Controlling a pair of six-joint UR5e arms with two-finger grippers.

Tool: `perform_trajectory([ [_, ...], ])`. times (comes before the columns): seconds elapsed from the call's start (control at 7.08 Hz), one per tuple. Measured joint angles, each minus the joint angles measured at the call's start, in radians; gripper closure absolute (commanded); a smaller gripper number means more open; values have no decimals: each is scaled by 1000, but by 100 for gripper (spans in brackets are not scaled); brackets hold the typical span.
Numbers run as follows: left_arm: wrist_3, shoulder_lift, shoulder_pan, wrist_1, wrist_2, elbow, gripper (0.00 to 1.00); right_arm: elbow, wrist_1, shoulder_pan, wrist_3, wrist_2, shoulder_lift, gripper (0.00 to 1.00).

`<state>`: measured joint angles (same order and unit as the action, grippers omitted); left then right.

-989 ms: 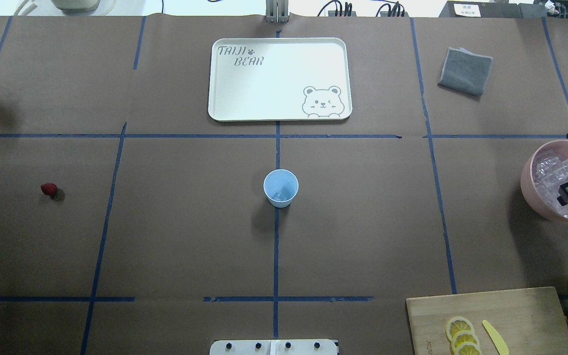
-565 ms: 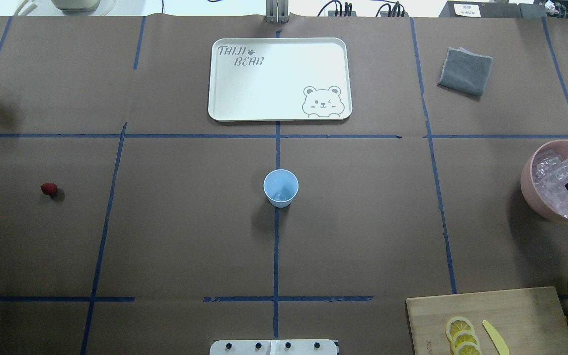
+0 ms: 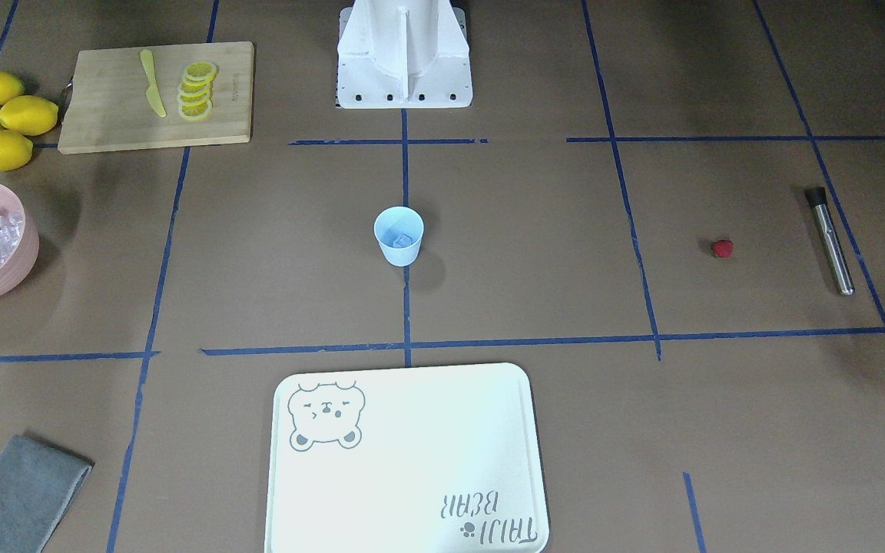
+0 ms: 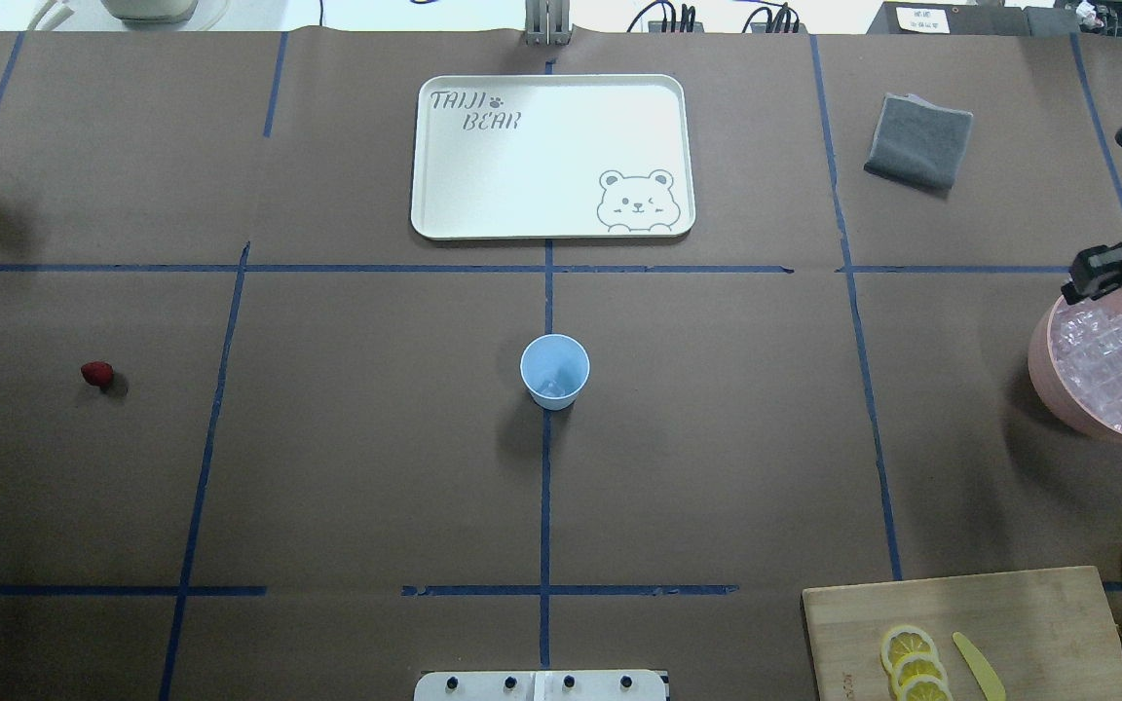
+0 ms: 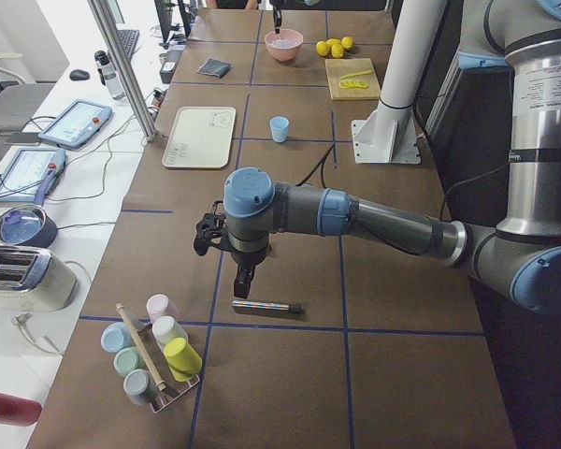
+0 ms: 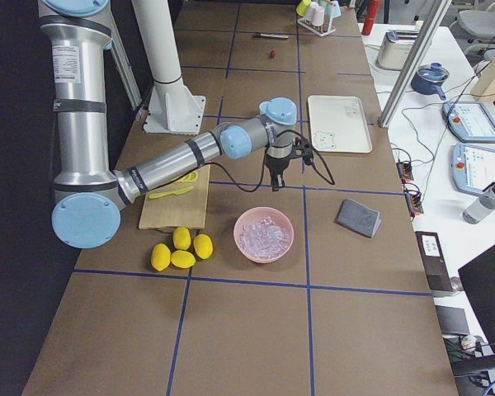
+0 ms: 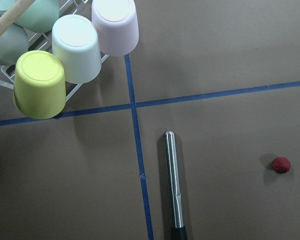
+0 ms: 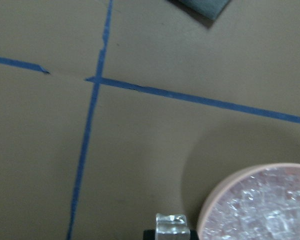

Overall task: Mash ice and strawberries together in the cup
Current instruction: 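Carry the held ice cube over the light-blue cup, then open the right gripper to drop the cube into the cup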

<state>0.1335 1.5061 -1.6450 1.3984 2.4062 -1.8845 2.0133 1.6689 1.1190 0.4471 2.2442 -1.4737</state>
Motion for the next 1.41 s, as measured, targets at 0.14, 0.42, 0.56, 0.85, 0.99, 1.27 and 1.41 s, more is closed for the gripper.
perform_trajectory([
  [0.14,0,0,0,0,0,0,0,-3,88,-65,117,-3,141,100],
  [0.42,0,0,1,1,1,0,0,-38,160,-252,421,-59,380,100],
  [0.56,0,1,1,1,1,0,0,-69,166,-359,563,-129,476,100],
  [0.85,0,1,2,0,1,3,0,-179,166,-529,729,-269,635,99],
  [0.99,0,1,2,0,1,5,0,-248,164,-576,758,-310,691,99],
  [1.27,0,1,1,0,1,11,0,-330,139,-618,772,-351,731,98],
  [1.41,0,1,1,0,1,11,0,-355,119,-626,774,-357,740,98],
])
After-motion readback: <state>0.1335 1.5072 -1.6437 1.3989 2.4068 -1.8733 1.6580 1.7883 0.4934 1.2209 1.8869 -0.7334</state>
